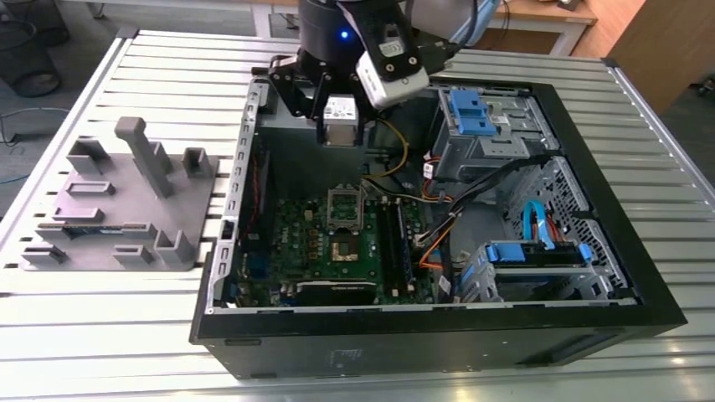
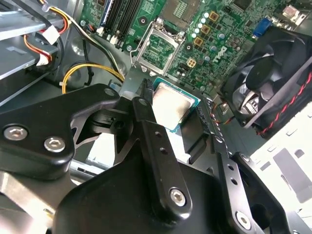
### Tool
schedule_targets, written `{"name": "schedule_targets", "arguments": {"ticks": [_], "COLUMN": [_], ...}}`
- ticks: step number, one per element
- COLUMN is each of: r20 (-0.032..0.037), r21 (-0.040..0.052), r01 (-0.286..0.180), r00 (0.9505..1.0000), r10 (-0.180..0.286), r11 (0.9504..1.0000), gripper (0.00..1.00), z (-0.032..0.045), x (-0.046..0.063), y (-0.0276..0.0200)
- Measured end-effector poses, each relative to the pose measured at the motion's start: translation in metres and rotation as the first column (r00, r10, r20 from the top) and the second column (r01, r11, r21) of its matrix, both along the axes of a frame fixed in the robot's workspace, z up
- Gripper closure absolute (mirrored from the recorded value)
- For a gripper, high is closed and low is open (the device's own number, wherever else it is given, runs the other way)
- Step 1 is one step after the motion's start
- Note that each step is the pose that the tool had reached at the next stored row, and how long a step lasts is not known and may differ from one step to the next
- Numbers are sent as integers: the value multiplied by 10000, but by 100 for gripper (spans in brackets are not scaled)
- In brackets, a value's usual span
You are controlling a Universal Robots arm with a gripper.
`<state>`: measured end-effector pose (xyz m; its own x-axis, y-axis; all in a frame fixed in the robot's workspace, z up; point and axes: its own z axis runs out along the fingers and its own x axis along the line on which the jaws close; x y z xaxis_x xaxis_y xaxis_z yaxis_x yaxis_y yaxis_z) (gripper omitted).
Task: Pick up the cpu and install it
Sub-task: 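Pick up the cpu and move it towards the insertion slot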
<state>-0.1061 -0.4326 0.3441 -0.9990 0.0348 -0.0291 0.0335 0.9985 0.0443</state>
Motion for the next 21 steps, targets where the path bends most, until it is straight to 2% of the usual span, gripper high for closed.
{"name": "schedule_targets", "arguments": {"ticks": [8,21], "r20": [-7,-8], "r21": [-1,0], "r01": [0,0], "r00": [10000,10000], "r10": [0,0], "r11": [10000,10000], "gripper": [53,53], "z": [-66,-182], "x": [32,64], "y": [-60,-236]}}
